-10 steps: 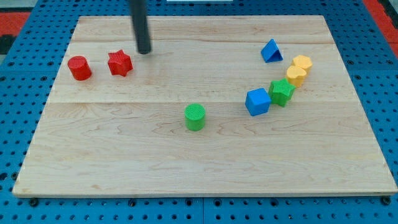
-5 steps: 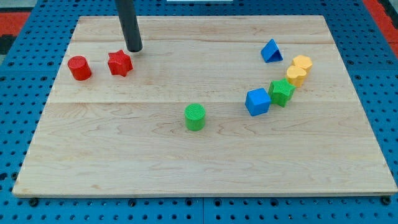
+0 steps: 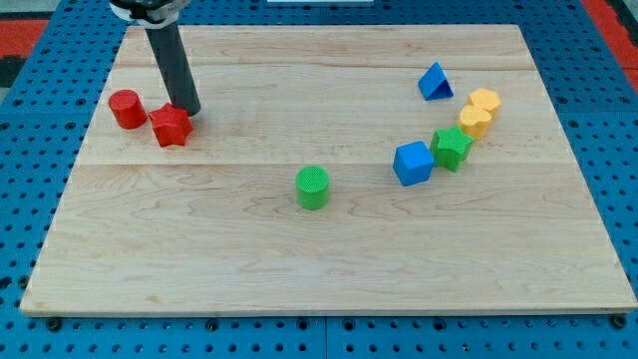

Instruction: Bring the red star bottom left to the green circle

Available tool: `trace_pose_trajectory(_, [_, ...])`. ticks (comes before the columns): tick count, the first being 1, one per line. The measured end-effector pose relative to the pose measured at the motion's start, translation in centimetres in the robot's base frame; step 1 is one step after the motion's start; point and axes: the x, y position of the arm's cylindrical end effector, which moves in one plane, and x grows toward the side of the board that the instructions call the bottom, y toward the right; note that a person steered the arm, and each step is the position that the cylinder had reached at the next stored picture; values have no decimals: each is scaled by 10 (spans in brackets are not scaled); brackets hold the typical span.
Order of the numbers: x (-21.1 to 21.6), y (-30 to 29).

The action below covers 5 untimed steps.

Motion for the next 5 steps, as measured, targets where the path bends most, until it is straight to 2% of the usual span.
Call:
trace_pose_trajectory(1, [-2,-51])
trace_pose_trajectory(3, [88,-57])
trace_pose_trajectory(4, [104,71])
trace_pose_trajectory(5, [134,95])
